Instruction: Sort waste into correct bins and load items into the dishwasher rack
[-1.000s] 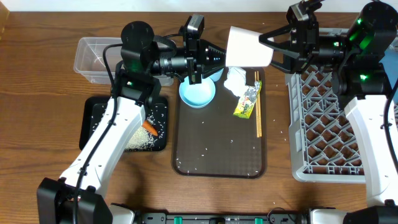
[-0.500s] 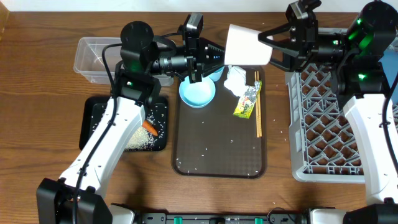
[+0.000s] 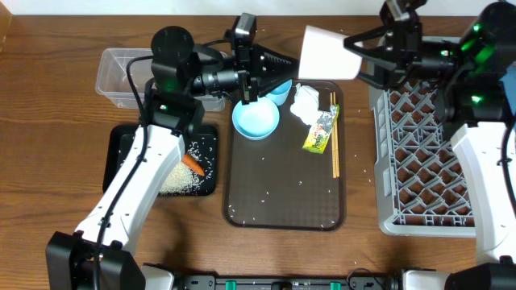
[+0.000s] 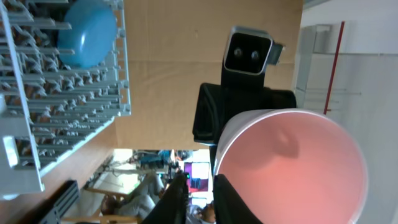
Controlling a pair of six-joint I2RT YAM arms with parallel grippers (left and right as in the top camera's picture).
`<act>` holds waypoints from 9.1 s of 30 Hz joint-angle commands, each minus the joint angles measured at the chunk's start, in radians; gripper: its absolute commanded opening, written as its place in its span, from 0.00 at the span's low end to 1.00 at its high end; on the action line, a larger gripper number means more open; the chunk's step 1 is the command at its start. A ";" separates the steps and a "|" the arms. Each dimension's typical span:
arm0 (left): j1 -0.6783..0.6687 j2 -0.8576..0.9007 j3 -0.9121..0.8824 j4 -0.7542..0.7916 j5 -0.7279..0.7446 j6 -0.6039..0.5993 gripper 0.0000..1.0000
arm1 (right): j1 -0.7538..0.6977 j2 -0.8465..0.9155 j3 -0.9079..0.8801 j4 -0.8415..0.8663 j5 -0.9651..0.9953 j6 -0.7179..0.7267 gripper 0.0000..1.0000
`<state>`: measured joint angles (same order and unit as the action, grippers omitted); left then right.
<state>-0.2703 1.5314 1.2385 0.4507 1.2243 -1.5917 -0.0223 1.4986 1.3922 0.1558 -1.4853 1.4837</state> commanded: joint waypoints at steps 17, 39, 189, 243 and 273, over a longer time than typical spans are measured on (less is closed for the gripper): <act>0.030 0.006 0.009 -0.332 -0.051 0.339 0.17 | -0.208 0.006 0.006 0.144 0.000 -0.057 0.25; 0.030 0.006 0.009 -0.467 -0.066 0.455 0.17 | -0.357 0.019 0.006 0.141 0.063 -0.277 0.24; -0.124 0.680 0.722 -1.280 -1.079 1.202 0.93 | -0.098 0.040 -0.063 -1.053 1.119 -1.246 0.99; -0.154 0.687 0.716 -1.205 -1.099 1.077 0.06 | -0.098 0.040 -0.064 -1.092 1.112 -1.264 0.99; -0.023 0.146 0.716 -1.203 -0.143 0.687 0.06 | -0.312 0.040 -0.064 -1.056 -0.074 -1.000 0.99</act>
<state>-0.2928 1.6943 1.9419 -0.7601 0.9482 -0.7921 -0.3435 1.5318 1.3312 -0.8993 -1.4967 0.3805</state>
